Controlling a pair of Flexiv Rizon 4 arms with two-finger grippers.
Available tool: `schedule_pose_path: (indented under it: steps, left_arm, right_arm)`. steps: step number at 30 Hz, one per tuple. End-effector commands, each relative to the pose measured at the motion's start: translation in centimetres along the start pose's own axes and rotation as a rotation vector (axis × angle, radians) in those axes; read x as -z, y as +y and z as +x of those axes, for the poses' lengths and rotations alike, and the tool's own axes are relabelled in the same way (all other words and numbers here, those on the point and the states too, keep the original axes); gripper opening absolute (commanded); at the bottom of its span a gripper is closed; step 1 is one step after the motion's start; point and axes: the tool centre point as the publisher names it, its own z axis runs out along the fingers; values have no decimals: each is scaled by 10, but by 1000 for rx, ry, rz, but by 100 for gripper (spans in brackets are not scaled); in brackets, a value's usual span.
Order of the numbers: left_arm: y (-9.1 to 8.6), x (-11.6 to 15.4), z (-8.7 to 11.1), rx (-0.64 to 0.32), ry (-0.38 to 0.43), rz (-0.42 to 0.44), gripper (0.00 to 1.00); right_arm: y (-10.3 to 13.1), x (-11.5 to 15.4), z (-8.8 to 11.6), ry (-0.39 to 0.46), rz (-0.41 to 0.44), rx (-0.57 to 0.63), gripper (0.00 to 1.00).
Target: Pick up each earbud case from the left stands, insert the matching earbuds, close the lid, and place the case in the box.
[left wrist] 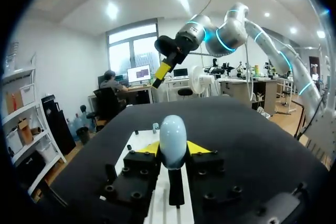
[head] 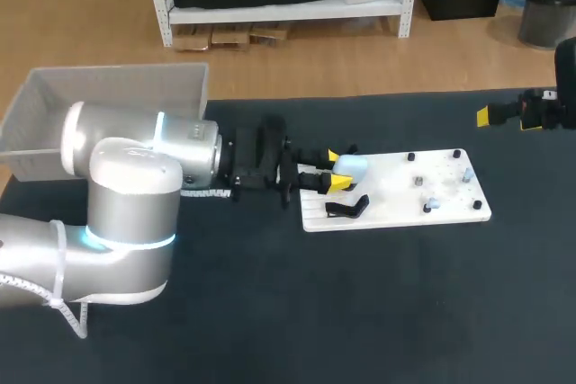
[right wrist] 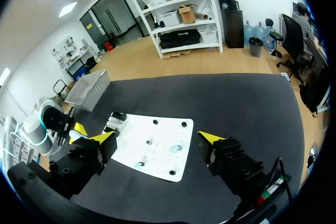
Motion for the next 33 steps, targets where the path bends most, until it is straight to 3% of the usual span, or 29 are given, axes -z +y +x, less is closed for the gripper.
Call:
schedule_pose_path:
  steps: [1,24,33]
  left_arm:
    - [-3,2,2,-2,-14,-16,0]
    - [-3,2,2,-2,-14,-16,0]
    - [-18,-5,-5,17,-169,-56,0]
  right_arm:
    - [-2,0,0,1,-10,2,100]
    - [-2,0,0,1,-10,2,100]
    - [10,10,8,14,-16,1,100]
